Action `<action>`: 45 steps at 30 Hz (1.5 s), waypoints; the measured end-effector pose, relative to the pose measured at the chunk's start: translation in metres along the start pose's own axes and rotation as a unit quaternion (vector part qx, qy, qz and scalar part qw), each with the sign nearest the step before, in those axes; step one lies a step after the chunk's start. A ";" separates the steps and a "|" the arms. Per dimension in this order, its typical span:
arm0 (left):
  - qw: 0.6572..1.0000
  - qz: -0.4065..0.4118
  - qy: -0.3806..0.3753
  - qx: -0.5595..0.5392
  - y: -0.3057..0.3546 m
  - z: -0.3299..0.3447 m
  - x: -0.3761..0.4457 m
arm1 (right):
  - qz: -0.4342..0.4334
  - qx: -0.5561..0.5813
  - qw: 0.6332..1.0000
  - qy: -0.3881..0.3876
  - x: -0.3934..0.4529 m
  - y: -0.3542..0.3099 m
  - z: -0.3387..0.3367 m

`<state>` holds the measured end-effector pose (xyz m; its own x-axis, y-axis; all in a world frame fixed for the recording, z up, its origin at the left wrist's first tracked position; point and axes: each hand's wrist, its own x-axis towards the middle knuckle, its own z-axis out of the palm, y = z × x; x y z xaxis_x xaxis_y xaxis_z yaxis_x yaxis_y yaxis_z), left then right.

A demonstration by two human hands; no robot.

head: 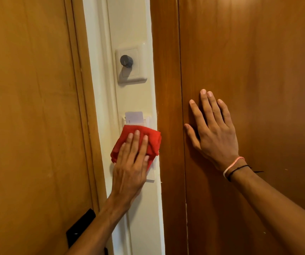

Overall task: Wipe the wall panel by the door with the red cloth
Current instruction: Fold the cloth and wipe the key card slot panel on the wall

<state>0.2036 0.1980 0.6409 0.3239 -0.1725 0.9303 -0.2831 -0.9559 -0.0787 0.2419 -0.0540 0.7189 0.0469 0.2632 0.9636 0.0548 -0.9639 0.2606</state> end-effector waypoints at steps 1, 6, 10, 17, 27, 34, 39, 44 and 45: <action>0.999 -0.028 0.010 -0.012 -0.002 0.003 0.001 | -0.001 -0.002 1.000 0.002 0.001 0.000 0.000; 0.991 -0.125 0.047 -0.030 0.024 0.007 0.014 | 0.002 0.001 1.000 0.005 0.001 -0.001 -0.001; 0.987 -0.149 0.047 -0.047 0.001 0.004 0.014 | 0.000 -0.003 1.000 0.008 0.001 0.000 -0.003; 0.995 -0.092 0.030 -0.009 0.006 0.001 0.011 | 0.003 0.001 1.000 0.010 0.001 -0.001 -0.003; 0.995 -0.088 0.033 -0.022 0.010 0.005 0.014 | 0.003 0.009 1.000 0.008 0.001 -0.001 -0.002; 0.997 -0.060 0.036 -0.022 0.009 0.005 0.012 | 0.003 0.005 1.000 0.010 0.001 -0.002 -0.002; 0.992 -0.112 0.042 -0.038 0.015 0.003 0.018 | 0.003 0.004 1.000 0.007 0.002 -0.002 -0.003; 0.986 -0.147 0.045 -0.058 0.002 -0.002 0.024 | 0.003 0.002 1.000 0.009 0.001 -0.002 -0.004; 0.988 -0.140 0.035 -0.052 0.004 -0.003 0.023 | 0.002 0.005 1.000 0.008 0.001 -0.002 -0.003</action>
<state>0.2072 0.1907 0.6626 0.3401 0.1161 0.9332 -0.2830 -0.9337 0.2193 0.2385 -0.0518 0.7199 0.0303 0.2579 0.9657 0.0645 -0.9646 0.2556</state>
